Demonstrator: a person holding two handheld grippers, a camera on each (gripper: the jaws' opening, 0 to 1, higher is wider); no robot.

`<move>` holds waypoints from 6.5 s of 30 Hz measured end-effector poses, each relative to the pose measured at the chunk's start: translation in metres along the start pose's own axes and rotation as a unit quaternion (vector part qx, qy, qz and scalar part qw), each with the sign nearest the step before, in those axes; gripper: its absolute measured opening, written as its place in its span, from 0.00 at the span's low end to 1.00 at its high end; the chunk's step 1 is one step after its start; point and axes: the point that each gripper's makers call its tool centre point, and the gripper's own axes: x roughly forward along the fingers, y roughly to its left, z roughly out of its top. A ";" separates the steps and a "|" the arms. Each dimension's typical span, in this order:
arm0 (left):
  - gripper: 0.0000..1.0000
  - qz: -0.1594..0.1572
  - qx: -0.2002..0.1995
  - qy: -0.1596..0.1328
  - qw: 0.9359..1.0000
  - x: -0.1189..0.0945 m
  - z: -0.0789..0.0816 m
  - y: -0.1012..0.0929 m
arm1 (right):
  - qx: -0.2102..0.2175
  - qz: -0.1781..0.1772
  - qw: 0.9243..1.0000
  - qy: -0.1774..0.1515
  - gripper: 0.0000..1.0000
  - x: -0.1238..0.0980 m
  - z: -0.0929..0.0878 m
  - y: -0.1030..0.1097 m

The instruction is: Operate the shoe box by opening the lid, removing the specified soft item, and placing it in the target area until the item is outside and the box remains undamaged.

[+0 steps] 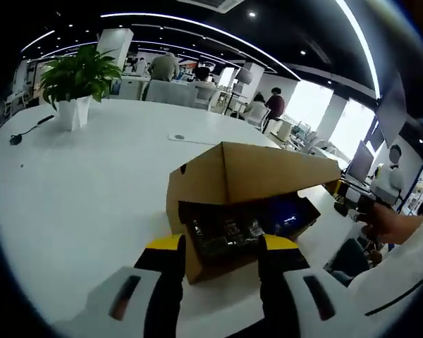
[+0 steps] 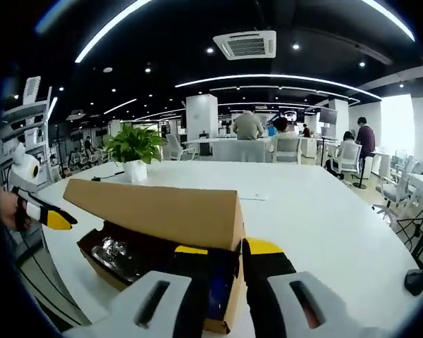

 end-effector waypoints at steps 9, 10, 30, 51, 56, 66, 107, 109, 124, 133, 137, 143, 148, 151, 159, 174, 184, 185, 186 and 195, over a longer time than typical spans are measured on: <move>0.42 -0.017 -0.004 -0.001 1.000 0.002 0.002 -0.009 | -0.004 -0.007 1.000 -0.020 0.13 0.007 0.023 -0.005; 0.43 -0.020 -0.004 -0.002 1.000 0.003 0.002 -0.010 | -0.005 -0.008 1.000 -0.019 0.13 0.007 0.023 -0.005; 0.49 -0.068 0.095 0.047 0.992 0.010 -0.015 -0.030 | -0.019 -0.032 0.999 -0.022 0.04 0.016 0.043 -0.012; 0.33 -0.094 0.277 0.132 0.947 0.028 -0.035 -0.017 | 0.011 -0.013 1.000 0.023 0.02 0.029 0.043 -0.015; 0.32 -0.099 0.301 0.134 0.939 0.037 -0.034 -0.023 | 0.013 -0.006 0.999 0.032 0.03 0.031 0.042 -0.016; 0.12 -0.101 0.391 0.191 0.895 0.039 -0.050 -0.021 | -0.049 0.006 0.997 0.052 0.02 0.036 0.045 -0.015; 0.01 -0.253 0.495 0.206 0.805 0.041 -0.068 -0.015 | -0.008 -0.053 0.994 0.093 0.00 0.030 0.048 -0.023; 0.01 -0.249 0.494 0.208 0.806 0.041 -0.068 -0.016 | 0.008 -0.049 0.995 0.088 0.00 0.028 0.047 -0.024; 0.01 -0.250 0.488 0.221 0.806 0.034 -0.076 -0.020 | 0.017 -0.057 0.994 0.097 0.00 0.027 0.052 -0.023; 0.01 -0.254 0.493 0.226 0.801 0.029 -0.081 -0.023 | -0.006 -0.057 0.991 0.117 0.00 0.026 0.059 -0.021; 0.01 -0.250 0.488 0.227 0.805 0.028 -0.083 -0.024 | 0.018 -0.056 0.993 0.105 0.00 0.029 0.056 -0.028; 0.02 -0.224 0.472 0.233 0.820 0.028 -0.084 -0.026 | 0.015 -0.055 0.994 0.090 0.00 0.032 0.058 -0.027; 0.02 -0.212 0.470 0.230 0.825 0.029 -0.083 -0.025 | 0.011 -0.053 0.995 0.084 0.00 0.038 0.059 -0.029; 0.02 -0.207 0.490 0.222 0.817 0.028 -0.085 -0.023 | 0.000 -0.048 0.995 0.086 0.00 0.047 0.060 -0.031; 0.02 -0.210 0.486 0.228 0.817 0.029 -0.085 -0.025 | -0.020 -0.047 0.995 0.085 0.00 0.053 0.062 -0.031; 0.02 -0.206 0.512 0.233 0.801 0.035 -0.091 -0.022 | -0.032 -0.051 0.994 0.096 0.00 0.064 0.069 -0.032; 0.01 -0.220 0.499 0.243 0.803 0.036 -0.090 -0.022 | -0.121 -0.013 0.988 0.095 0.01 0.072 0.068 -0.033; 0.01 -0.222 0.497 0.244 0.803 0.036 -0.090 -0.023 | -0.138 -0.003 0.986 0.097 0.01 0.072 0.068 -0.033; 0.01 -0.225 0.495 0.244 0.803 0.036 -0.090 -0.023 | -0.149 0.009 0.983 0.104 0.01 0.072 0.066 -0.033; 0.01 -0.230 0.490 0.241 0.805 0.035 -0.090 -0.024 | -0.083 -0.005 0.990 0.117 0.01 0.086 0.064 -0.037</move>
